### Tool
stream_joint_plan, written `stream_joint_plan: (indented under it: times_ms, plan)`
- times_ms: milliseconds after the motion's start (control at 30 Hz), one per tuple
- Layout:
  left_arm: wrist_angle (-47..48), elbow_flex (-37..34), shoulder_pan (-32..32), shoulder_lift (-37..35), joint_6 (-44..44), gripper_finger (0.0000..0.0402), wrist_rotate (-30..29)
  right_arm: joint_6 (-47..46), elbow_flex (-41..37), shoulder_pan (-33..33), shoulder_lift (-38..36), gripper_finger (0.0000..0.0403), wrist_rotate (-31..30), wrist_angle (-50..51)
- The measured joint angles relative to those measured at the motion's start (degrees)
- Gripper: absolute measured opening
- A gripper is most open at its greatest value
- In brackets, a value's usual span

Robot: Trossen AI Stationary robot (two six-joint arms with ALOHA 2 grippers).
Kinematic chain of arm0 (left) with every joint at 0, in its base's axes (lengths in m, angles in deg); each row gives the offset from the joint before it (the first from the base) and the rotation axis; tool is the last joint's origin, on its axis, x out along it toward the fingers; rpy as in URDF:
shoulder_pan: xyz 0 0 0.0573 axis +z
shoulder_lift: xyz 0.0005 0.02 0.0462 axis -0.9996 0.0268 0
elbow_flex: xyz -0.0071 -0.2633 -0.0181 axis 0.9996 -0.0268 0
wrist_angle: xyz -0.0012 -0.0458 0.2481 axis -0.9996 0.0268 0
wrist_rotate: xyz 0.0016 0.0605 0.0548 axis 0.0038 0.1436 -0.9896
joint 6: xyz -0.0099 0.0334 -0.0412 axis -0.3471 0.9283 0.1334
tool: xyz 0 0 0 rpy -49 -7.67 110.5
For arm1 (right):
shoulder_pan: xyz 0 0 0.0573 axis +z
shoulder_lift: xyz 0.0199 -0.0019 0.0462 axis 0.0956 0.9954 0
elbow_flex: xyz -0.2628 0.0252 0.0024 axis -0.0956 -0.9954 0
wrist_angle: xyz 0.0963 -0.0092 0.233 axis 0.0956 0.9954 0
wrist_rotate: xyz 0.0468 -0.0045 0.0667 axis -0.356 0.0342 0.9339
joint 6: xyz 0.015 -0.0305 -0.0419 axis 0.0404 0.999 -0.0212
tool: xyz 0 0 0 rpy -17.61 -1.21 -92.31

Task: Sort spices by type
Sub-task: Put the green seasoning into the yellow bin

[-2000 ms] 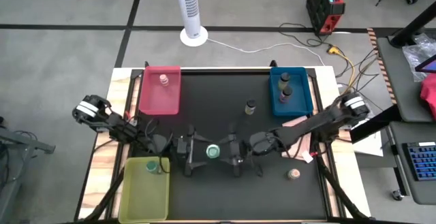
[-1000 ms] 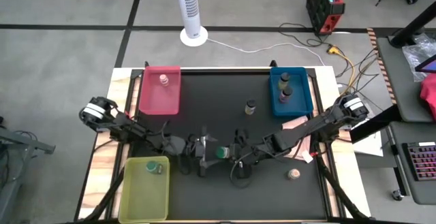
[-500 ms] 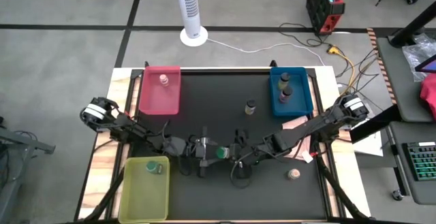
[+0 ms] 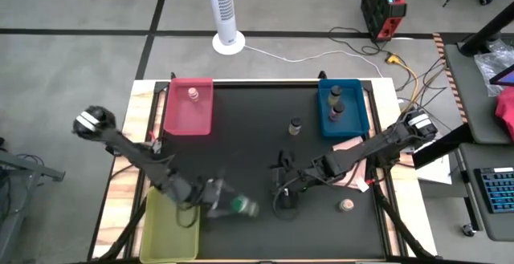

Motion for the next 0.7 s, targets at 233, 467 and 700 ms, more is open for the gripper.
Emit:
stream_joint_plan:
  times_ms: [233, 467, 700]
  plan:
    - [28.18, 8.36, -11.0, -6.81, -15.72, 0.0185, -10.75, 1.18, -0.08, -0.75, 0.1, 0.0342, -0.11, -2.49]
    - [58.09, 18.63, -24.38, -6.45, -32.53, 0.0185, -21.97, 3.21, -0.31, -0.84, 0.26, 0.0324, -0.11, -6.25]
    - [75.76, 21.01, -35.82, -5.16, -57.5, 0.0185, -30.04, 4.17, -0.33, -0.9, 0.29, 0.031, -0.09, -8.9]
